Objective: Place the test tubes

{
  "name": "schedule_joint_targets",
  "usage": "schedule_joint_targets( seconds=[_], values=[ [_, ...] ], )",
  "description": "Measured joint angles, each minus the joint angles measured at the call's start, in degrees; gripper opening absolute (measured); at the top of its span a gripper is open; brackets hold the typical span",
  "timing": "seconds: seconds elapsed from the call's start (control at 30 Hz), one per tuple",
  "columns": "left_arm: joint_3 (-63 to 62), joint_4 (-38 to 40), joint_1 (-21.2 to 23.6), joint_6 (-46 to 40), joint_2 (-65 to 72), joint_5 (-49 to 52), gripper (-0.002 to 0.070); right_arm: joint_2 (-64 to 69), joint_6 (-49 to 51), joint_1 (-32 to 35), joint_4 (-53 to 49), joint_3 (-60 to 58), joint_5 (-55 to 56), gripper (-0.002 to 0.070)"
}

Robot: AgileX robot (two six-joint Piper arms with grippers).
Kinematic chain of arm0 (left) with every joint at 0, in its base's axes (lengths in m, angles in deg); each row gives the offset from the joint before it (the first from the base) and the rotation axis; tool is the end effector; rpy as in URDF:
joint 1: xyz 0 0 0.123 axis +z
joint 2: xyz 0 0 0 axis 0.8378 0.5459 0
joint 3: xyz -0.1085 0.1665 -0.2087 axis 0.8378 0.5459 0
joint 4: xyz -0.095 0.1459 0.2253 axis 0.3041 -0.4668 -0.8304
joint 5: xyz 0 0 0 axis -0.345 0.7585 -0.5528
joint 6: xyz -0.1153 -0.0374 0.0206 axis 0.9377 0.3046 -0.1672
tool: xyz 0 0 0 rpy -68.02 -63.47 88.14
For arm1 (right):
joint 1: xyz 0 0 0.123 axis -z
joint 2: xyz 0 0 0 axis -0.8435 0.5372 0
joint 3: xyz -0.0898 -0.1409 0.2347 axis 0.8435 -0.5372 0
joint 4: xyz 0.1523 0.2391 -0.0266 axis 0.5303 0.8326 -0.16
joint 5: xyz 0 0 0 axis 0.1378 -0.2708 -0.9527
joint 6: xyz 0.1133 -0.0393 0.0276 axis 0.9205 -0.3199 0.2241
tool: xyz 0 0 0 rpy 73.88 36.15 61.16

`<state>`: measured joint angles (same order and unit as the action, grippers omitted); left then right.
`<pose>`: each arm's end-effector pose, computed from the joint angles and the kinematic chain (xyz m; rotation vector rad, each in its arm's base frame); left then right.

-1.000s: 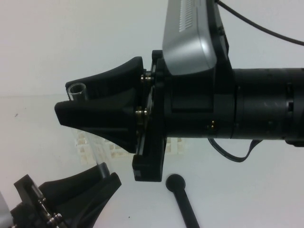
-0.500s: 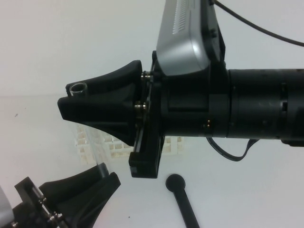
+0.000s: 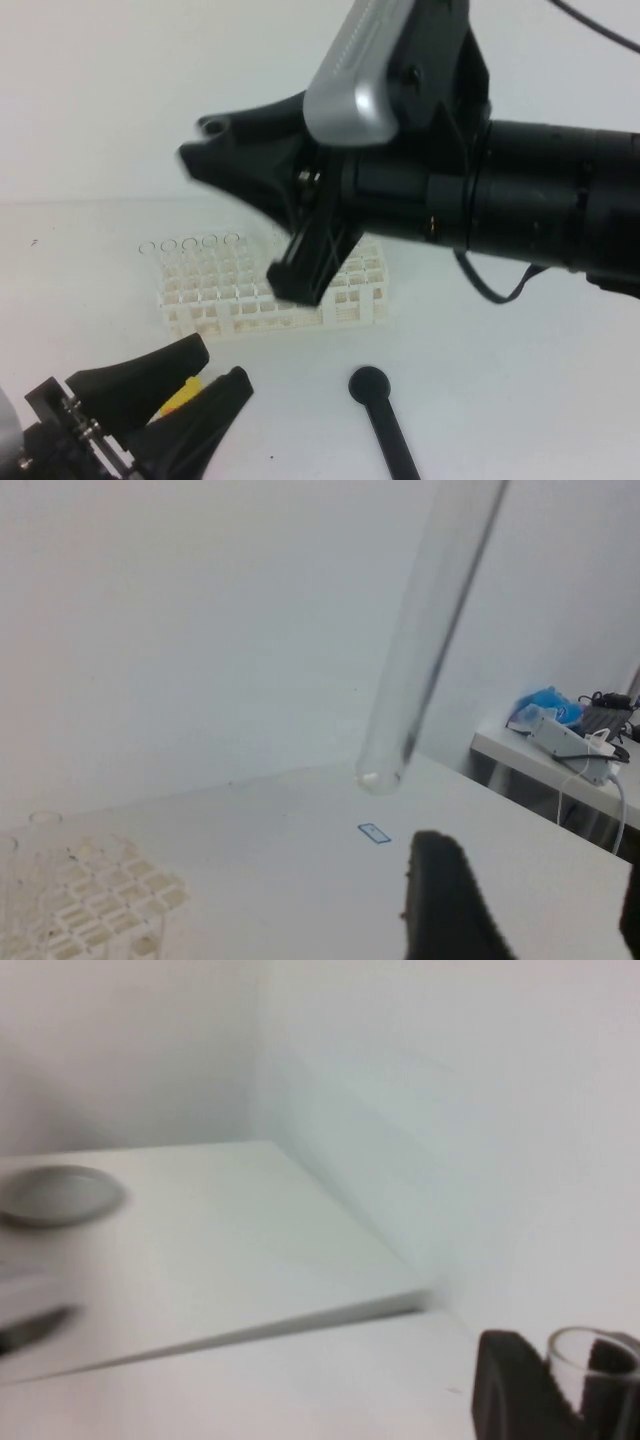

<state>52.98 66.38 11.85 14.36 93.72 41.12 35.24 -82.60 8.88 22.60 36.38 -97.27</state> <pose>0.1239 -0.1505 0.2602 0.5746 1.3681 -0.8899 0.2357 0.3247 0.3786 -1.0453 1.3699 0.7651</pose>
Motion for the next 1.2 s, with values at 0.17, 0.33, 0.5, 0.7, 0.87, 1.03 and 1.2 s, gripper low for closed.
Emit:
schedule_joint_targets(
  seconds=[0.17, 0.33, 0.5, 0.7, 0.87, 1.03, 1.2],
  values=[
    [0.0, 0.0, 0.0, -4.8, -3.8, 1.0, 0.0002, 0.0, -2.2, 0.0, 0.8, 0.0, 7.6, 0.0127],
    [0.0, 0.0, 0.0, -12.8, -8.5, 4.2, -0.0001, 0.0, -4.5, 0.0, 1.0, 0.0, 8.1, 0.0127],
    [0.0, 0.0, 0.0, -12.8, -8.9, 4.7, -0.0001, 0.0, -5.1, 0.0, 1.1, 0.0, 8.3, 0.0127],
    [0.0, 0.0, 0.0, -12.8, -9.4, 5.0, -0.0001, 0.0, -5.4, 0.0, 1.1, 0.0, 8.3, 0.0127],
    [0.0, 0.0, 0.0, -12.8, -13.6, 5.1, -0.0001, 0.0, -5.0, 0.0, 1.1, 0.0, 8.4, 0.0127],
    [0.0, -2.2, 3.3, -12.8, -21.2, 5.1, -0.0001, -1.2, -4.2, 0.0, 1.1, 0.0, 8.5, 0.0127],
    [0.0, -3.5, 14.5, -12.8, -29.7, 5.1, -0.0001, -3.4, 13.9, 0.6, -13.0, 0.0, 11.3, 0.0127]
  ],
)
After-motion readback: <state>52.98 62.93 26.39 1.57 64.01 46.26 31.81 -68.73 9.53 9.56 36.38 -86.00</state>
